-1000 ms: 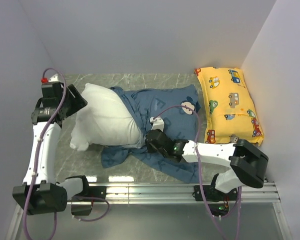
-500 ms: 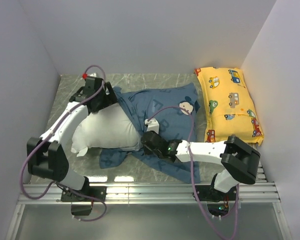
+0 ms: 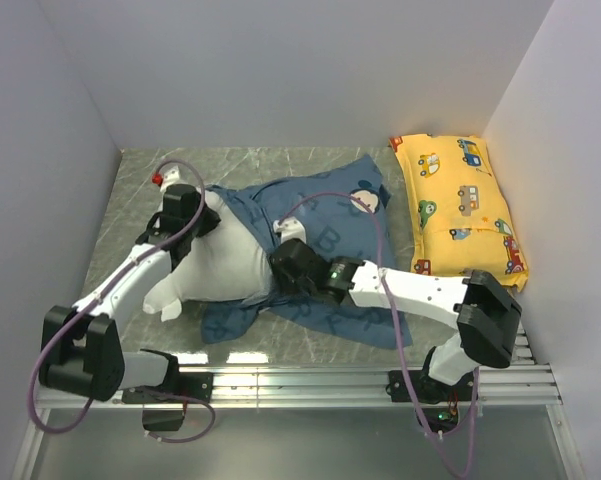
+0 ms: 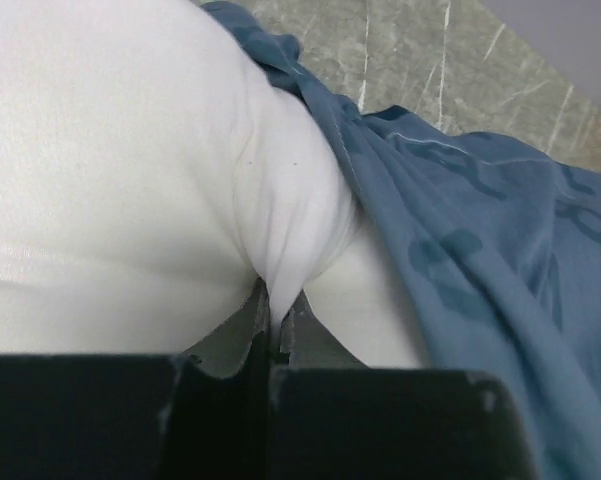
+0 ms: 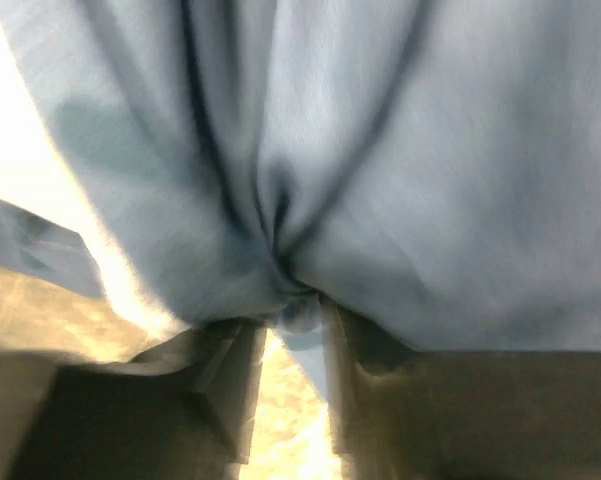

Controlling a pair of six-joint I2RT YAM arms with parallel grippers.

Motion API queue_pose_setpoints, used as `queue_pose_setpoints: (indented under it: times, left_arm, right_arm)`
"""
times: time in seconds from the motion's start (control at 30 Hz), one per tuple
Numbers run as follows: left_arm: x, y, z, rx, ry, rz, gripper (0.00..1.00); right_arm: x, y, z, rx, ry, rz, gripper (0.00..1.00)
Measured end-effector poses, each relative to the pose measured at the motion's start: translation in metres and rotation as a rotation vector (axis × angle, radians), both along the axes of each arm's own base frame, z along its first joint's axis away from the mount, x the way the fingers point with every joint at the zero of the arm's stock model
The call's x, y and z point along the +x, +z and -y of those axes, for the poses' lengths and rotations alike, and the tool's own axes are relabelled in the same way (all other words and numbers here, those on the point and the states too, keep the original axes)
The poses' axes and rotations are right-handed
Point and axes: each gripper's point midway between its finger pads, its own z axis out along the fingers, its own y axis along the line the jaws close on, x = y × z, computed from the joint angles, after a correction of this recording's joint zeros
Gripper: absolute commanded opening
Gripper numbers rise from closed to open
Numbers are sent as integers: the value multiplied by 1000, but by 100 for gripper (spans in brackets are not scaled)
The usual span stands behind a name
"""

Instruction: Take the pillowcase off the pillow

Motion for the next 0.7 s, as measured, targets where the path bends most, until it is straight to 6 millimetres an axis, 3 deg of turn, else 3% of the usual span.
queue_pose_setpoints:
  times: [0.07, 0.17, 0.37, 0.43, 0.53, 0.6, 0.67, 0.7]
  left_arm:
    - [-6, 4, -2, -3, -3, 35, 0]
    - [-16, 5, -5, -7, 1, 67, 0]
    - [-27, 9, -6, -14, -4, 97, 0]
    - [-28, 10, -5, -17, -5, 106, 0]
    - [-29, 11, -5, -20, -6, 116, 0]
    - [-30, 11, -5, -22, -6, 123, 0]
    - [-32, 12, -5, -25, -7, 130, 0]
    - [-33, 13, -5, -27, -7, 134, 0]
  right_arm:
    - [7, 22, -4, 4, 24, 9, 71]
    - [24, 63, -8, 32, 35, 45, 78]
    - [82, 199, -23, 193, 8, 241, 86]
    - [97, 232, -32, 222, 10, 295, 88]
    - [118, 249, -60, 218, 46, 327, 89]
    - [135, 244, -87, 198, 80, 327, 89]
    - [149, 221, -107, 160, 103, 305, 89]
    - [153, 199, -115, 126, 115, 278, 88]
